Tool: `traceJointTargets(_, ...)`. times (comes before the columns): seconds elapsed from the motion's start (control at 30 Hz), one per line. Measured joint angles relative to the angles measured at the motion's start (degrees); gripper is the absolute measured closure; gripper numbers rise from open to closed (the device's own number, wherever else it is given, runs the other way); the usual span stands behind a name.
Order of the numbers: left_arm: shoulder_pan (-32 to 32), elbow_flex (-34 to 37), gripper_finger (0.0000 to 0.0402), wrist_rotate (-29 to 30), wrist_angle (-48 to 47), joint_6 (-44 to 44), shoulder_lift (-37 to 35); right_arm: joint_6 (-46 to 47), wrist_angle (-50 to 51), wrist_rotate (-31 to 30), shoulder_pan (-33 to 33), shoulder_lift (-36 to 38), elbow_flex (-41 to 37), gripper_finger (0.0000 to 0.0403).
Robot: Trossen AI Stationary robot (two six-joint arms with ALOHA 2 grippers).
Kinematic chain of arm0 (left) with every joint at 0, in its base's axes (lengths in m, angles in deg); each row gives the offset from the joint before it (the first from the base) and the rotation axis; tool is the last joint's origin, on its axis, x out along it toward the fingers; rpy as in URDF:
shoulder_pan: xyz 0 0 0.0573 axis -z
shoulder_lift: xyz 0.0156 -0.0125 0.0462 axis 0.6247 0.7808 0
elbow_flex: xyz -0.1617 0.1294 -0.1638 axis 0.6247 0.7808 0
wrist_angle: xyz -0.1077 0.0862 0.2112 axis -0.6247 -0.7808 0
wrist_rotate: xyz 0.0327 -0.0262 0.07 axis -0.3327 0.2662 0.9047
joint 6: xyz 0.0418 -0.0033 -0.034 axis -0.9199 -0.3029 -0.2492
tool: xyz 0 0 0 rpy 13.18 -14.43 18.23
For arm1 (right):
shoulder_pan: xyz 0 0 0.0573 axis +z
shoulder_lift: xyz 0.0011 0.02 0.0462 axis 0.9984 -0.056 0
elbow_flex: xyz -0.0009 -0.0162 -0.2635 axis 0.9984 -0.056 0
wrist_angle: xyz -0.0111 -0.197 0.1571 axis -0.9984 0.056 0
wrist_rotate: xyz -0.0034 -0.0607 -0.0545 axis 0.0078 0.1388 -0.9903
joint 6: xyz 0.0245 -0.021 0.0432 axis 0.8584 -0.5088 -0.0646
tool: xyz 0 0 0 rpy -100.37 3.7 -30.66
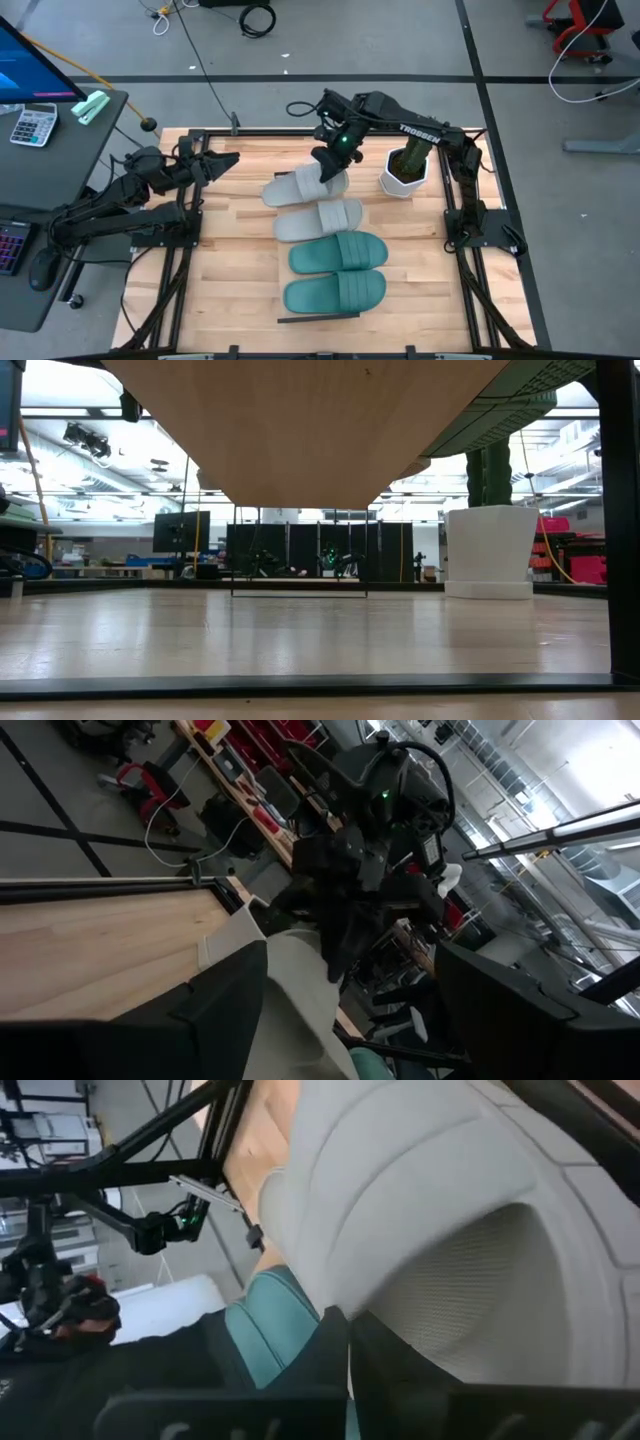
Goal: Pick and place slides into the shelf
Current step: Adjust the white slipper
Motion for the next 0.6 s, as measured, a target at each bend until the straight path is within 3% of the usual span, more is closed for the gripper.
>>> traceJointTargets(0.6,0.0,0.0,0.0108,0.0,-0.1,0.0,0.0,-1.9,-7.1,2.4,0.6,0.1,-15.9,0.0403)
